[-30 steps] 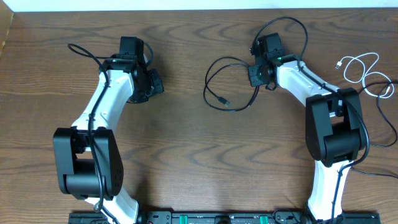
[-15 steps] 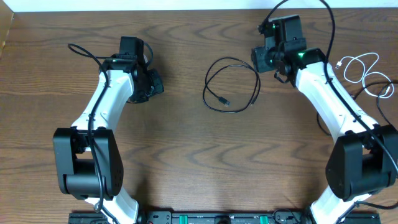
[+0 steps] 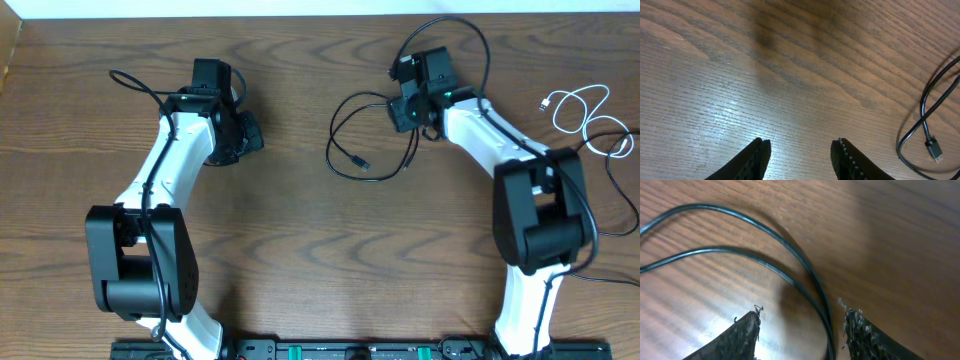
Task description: Untangle cables
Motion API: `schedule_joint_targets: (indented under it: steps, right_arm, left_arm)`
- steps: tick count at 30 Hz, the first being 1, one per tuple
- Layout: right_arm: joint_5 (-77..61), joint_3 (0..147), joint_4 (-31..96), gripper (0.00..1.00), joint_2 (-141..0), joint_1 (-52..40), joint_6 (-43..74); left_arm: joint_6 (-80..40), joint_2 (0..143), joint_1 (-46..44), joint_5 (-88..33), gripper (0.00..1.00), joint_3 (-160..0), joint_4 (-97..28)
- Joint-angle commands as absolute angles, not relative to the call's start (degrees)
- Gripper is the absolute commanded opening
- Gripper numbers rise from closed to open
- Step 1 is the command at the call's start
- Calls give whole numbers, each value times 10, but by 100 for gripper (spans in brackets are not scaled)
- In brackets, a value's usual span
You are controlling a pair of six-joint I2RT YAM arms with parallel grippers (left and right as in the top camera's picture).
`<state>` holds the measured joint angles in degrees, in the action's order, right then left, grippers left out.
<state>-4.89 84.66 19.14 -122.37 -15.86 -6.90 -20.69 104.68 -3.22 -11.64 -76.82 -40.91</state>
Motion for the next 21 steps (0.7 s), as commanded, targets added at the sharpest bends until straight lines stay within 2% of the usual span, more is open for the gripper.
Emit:
schedule_joint_targets:
  steps: [1, 4, 5, 8, 16, 21]
  right_arm:
    - [-58, 845, 174, 54, -1251, -168, -130]
    - [-59, 845, 165, 46, -1263, -170, -134]
    - [-65, 845, 166, 41, -1263, -171, -134]
    - [-96, 845, 178, 34, -1263, -175, -134]
    - [-117, 845, 203, 32, -1263, -189, -134]
    - [-116, 846, 201, 38, -1258, -189, -134]
  left_arm:
    - [-199, 1049, -34, -109, 45, -771, -411]
    - [-199, 1049, -34, -109, 45, -771, -411]
    - [-200, 1049, -34, -109, 45, -771, -411]
    - [-200, 1049, -34, -109, 45, -771, -411]
    - [-199, 1049, -34, -109, 45, -771, -411]
    - [-199, 1049, -34, -109, 45, -771, -411]
